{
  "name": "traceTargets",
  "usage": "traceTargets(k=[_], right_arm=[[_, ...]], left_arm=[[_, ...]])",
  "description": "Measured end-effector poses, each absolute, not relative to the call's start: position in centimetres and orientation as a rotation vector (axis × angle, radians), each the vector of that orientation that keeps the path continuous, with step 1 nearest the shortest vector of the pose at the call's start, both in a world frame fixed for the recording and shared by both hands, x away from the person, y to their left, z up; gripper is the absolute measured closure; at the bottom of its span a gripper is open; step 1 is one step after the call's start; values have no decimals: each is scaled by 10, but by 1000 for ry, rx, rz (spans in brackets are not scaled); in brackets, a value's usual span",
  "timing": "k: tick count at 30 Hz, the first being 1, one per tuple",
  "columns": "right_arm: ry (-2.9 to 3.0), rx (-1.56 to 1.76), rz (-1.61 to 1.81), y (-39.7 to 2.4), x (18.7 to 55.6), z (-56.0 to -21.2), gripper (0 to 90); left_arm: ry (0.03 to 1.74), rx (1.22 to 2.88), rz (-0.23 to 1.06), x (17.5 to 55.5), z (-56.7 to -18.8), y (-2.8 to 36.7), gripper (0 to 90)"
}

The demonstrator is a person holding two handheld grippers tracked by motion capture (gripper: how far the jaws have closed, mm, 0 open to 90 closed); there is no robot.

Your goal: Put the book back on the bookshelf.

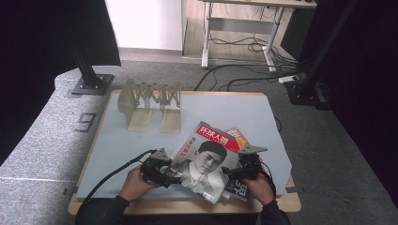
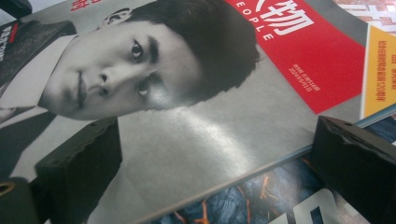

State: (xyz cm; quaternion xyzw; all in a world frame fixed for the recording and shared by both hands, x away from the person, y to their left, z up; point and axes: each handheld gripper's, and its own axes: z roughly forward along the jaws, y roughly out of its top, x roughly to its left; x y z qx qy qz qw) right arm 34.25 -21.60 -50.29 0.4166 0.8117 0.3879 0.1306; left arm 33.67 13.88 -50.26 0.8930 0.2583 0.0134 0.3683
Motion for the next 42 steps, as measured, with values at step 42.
traceTargets(k=[42], right_arm=[[2329,1205,1097,-229,378,-503,78]], left_arm=[[586,2311,116,314,-512,123,326]])
